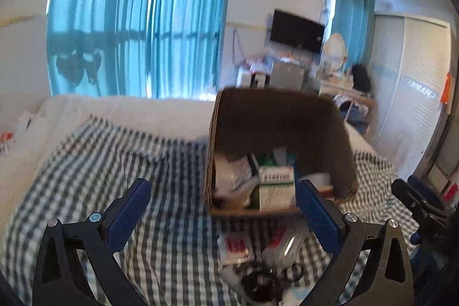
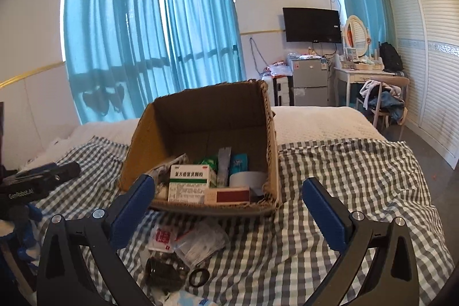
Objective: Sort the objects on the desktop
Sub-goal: 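Move both grippers back toward the pile of items, then grasp the black hair tie with the left gripper while the right grasps the blue tissue pack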
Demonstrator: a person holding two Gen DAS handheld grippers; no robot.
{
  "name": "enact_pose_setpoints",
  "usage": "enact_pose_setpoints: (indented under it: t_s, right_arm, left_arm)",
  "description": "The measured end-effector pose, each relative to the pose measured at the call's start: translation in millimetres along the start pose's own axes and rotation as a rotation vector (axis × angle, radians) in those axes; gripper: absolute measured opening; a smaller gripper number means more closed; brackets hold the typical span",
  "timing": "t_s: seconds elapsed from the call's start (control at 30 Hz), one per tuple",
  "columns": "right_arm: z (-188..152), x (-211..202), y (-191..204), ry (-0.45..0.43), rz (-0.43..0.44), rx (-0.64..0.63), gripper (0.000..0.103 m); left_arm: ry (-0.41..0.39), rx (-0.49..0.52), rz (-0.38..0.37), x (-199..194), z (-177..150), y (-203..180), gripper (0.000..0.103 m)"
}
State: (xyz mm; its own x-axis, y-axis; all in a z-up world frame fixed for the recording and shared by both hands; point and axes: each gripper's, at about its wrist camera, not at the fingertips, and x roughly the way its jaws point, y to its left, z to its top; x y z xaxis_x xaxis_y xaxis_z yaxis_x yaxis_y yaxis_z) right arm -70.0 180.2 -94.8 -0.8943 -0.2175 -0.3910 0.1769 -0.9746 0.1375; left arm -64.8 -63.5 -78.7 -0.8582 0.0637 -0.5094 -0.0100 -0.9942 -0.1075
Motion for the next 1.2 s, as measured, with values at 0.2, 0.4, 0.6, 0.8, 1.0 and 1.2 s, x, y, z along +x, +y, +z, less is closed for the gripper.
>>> enact_pose_setpoints:
  t_s: [0.2,0.4,0.6,0.8,1.0,1.2]
  right_arm:
    - [-17.4,5.5,7.4,0.086,0.01,-0.085,0.103]
    - [-44.4,30.0,12.1,0.259,0.06,-0.152,0.103]
    - [-76.8,47.8,23.0,0.46,0.119,-0.233,0.095]
    - [-102.5,68.8,8.4,0.625,0.108,-0.185,0.078]
    - [-123.0,75.8,17.8,0.756,0.168,-0.264,0.078]
    - [-142.7,83.1,28.7,0.89,0.167,-0.37,0.078]
  left_arm:
    - [0.107,0.009,-0.033,9.8,-19.0,-2.8,0.103]
    - [0.177,0.033,-0.021,23.6,-34.2,-0.5,0.103]
    - [0.274,0.053,-0.047,46.0,-51.0,-0.4,0.103]
    - [0.315,0.129,0.0,64.3,-67.4,-6.0,0.102]
    - [0.47,0.176,-0.001,96.9,-93.5,-3.5,0.096]
    - [0.572,0.245,-0.015,118.3,-113.0,-14.7,0.095]
